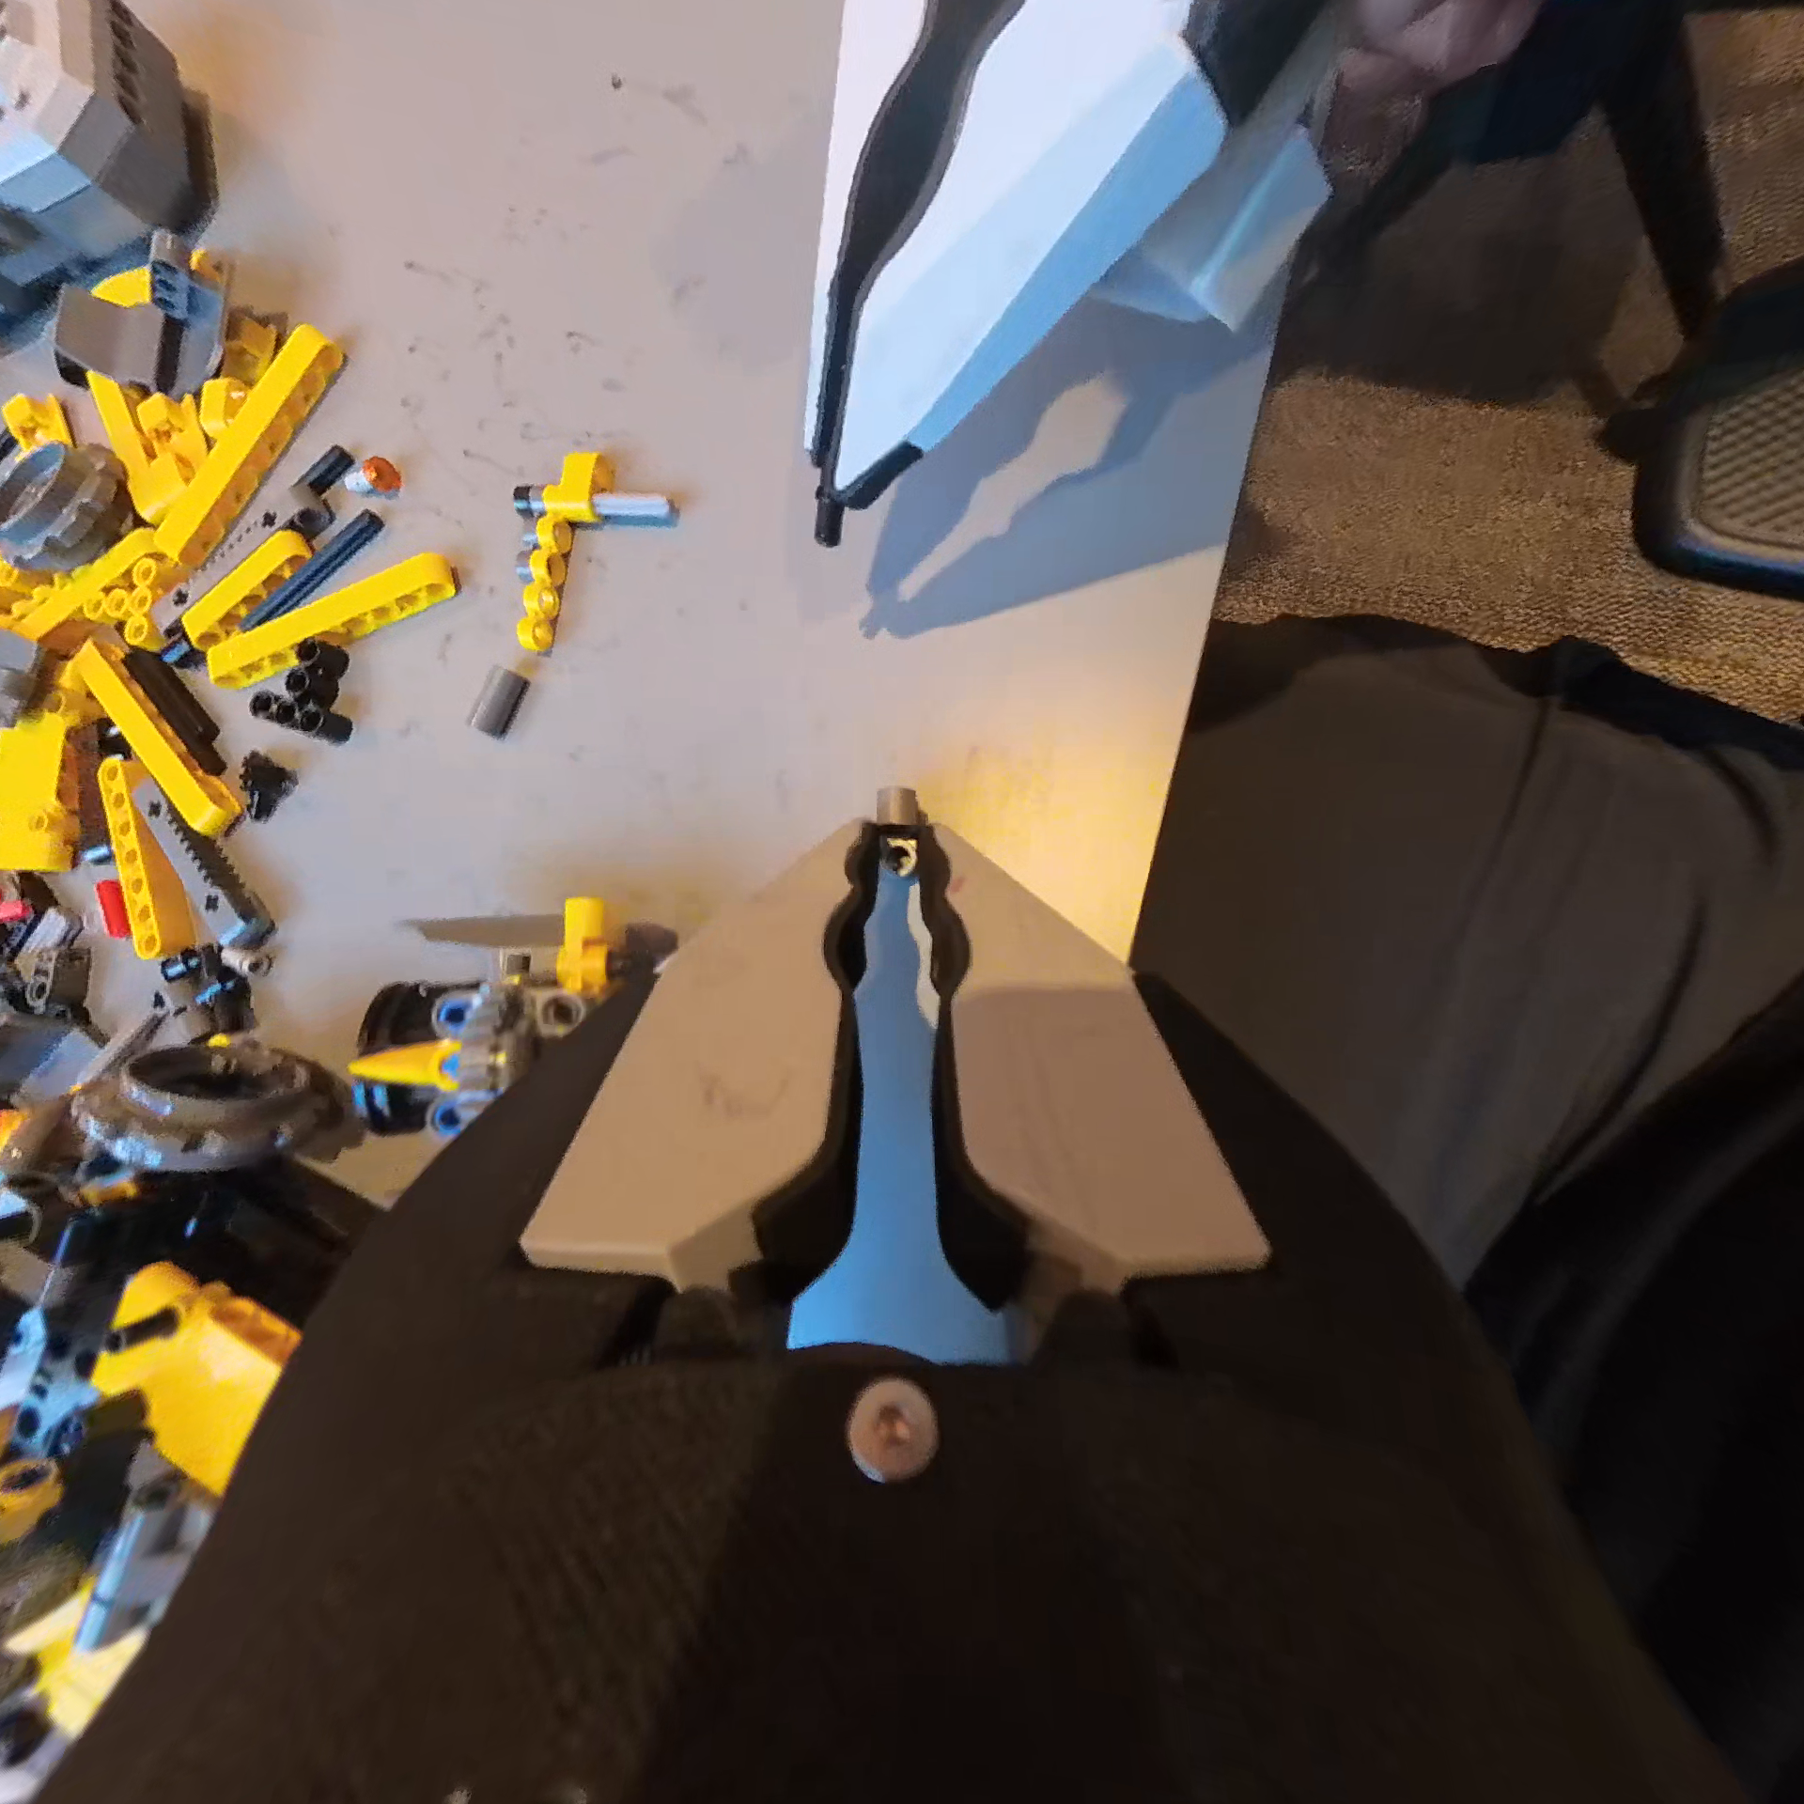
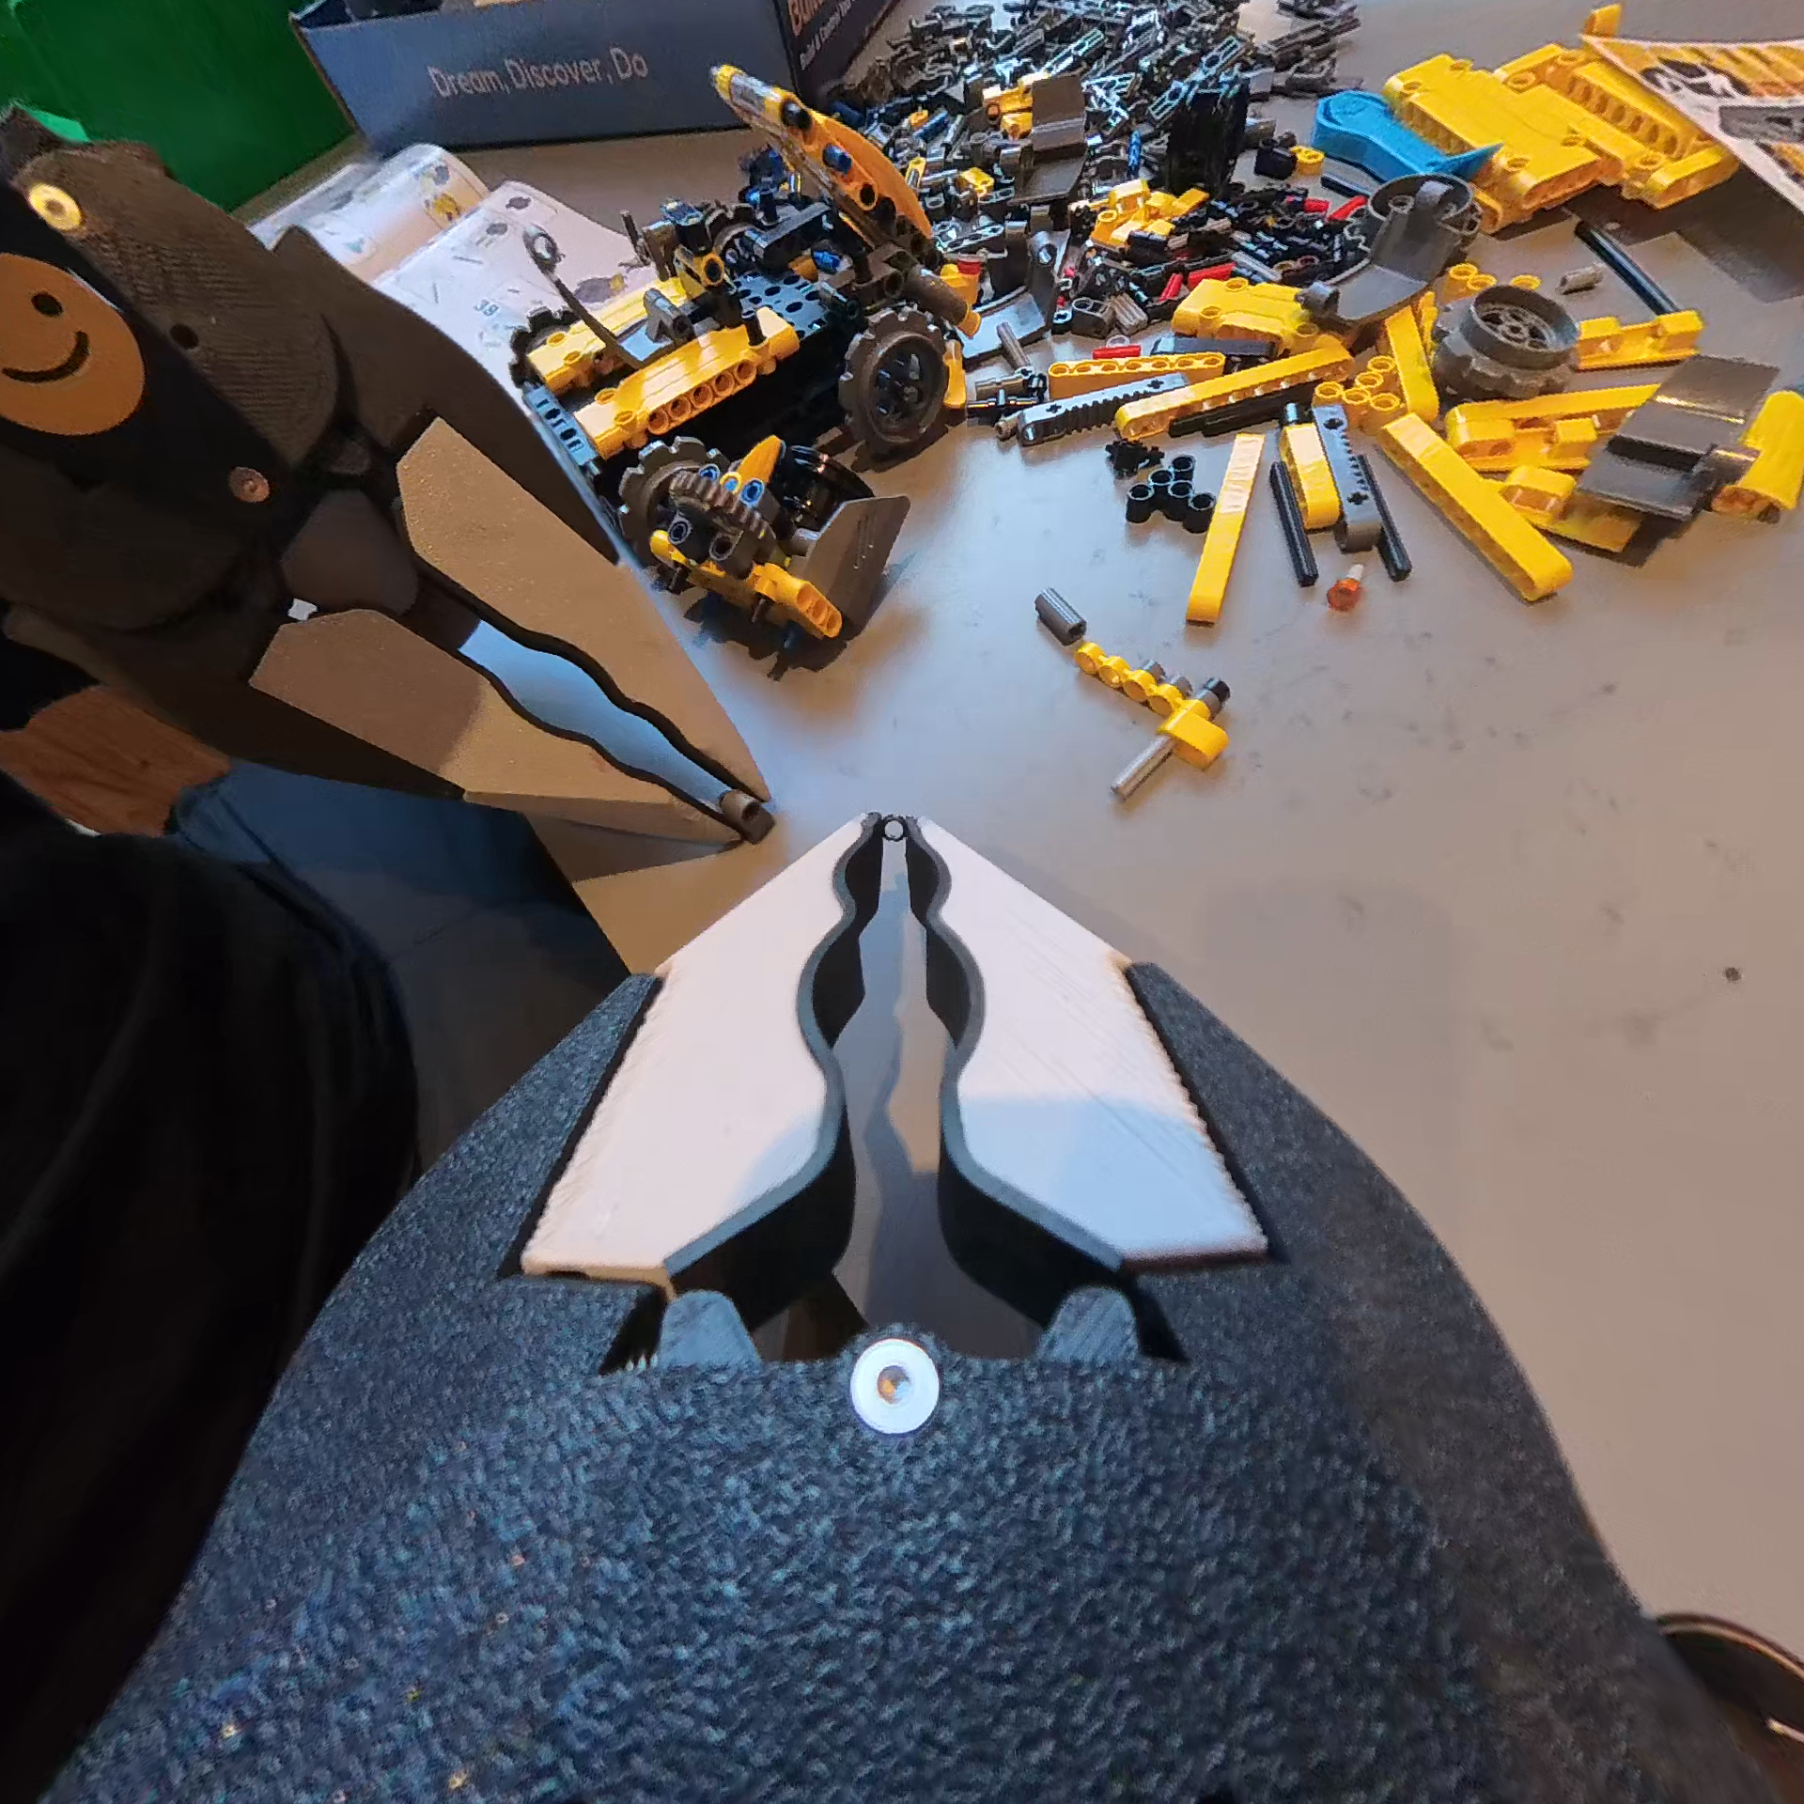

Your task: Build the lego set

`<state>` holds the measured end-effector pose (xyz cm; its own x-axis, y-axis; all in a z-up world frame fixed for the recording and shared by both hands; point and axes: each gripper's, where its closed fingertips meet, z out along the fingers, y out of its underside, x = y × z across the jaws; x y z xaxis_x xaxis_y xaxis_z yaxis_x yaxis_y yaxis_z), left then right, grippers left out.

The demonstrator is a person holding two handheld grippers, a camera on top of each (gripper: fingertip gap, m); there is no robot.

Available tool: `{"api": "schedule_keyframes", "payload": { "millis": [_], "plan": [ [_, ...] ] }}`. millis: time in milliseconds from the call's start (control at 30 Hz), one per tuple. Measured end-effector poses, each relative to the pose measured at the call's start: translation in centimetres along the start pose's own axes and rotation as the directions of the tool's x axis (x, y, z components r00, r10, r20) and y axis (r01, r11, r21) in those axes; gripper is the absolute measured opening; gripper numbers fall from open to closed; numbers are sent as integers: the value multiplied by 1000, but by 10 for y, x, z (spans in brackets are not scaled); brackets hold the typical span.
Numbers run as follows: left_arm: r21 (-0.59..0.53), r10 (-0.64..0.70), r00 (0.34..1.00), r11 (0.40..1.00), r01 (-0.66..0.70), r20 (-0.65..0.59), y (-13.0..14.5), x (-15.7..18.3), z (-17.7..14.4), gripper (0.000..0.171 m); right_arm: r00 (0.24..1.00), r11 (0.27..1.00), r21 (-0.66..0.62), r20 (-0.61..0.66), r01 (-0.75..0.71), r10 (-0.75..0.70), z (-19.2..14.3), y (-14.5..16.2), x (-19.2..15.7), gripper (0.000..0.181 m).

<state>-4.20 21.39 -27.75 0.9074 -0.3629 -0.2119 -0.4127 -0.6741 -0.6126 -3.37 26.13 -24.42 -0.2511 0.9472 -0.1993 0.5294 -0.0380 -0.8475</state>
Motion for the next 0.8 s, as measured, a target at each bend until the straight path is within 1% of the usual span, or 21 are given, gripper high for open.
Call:
{"api": "schedule_keyframes", "payload": {
  "millis": [200,300,467,600,800],
  "plan": [
    [23,-28,1000,999,28,3,20,-2,-16,6,1000,1000,7,24,1,-2,15,-9,-11,4],
    [55,-64,998,996,64,-10,27,0,-22,6,999,1000,3,42,12,-12,26,-12,-18,4],
    [97,-152,987,983,156,-42,29,0,-24,7,998,999,-25,46,35,-33,37,-8,-24,4],
    [107,-139,990,984,141,-25,30,-1,-25,7,999,1000,-14,46,24,-23,37,-9,-23,4],
    [145,-165,986,976,165,-13,29,-2,-23,7,999,1000,-15,38,16,-16,38,-4,-18,4]
  ]
}}
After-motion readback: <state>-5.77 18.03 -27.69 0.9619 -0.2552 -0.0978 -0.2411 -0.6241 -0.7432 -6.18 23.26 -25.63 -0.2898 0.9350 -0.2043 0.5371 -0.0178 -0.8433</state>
